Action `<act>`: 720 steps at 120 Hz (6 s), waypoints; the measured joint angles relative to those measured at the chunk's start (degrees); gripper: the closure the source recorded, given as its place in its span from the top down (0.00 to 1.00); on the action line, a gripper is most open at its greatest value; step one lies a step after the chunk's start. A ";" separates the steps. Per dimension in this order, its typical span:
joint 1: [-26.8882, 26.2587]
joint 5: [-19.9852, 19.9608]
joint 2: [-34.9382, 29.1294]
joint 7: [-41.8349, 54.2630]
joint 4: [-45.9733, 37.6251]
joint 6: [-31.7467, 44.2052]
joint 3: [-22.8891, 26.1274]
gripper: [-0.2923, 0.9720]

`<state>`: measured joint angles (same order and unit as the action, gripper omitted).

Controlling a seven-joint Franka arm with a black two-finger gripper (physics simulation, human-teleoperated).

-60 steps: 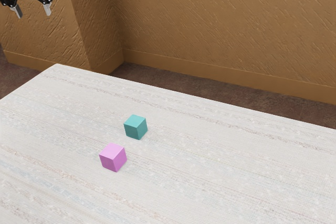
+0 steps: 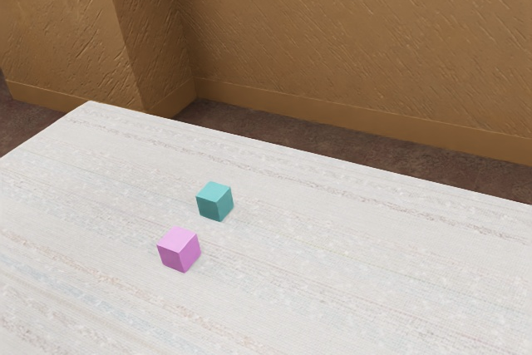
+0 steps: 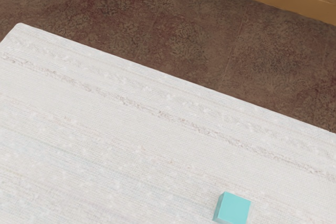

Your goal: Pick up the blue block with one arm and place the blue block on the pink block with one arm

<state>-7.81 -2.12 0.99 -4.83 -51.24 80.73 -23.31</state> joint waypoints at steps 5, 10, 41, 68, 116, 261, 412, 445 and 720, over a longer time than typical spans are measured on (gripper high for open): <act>-4.01 0.54 -0.30 -0.47 0.23 0.03 -1.36 0.75; -18.95 1.53 -0.12 -0.91 0.10 0.38 -14.07 0.75; -39.51 3.49 4.79 -3.66 -4.66 2.31 -30.93 0.75; -1.25 -0.45 5.74 -5.91 -30.92 12.66 0.89 0.75; 5.75 -4.97 28.20 -5.92 -32.52 31.17 11.26 0.75; 5.06 -11.41 27.60 28.62 -45.50 47.49 15.36 0.75; 5.61 -8.54 33.64 21.19 -40.98 44.46 16.27 0.75; 5.70 -8.85 34.72 20.07 -41.03 45.86 16.28 0.75; -3.04 -3.60 12.23 15.27 -60.60 46.77 11.38 0.51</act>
<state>-10.86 -5.71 13.22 10.44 -111.84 127.50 -11.93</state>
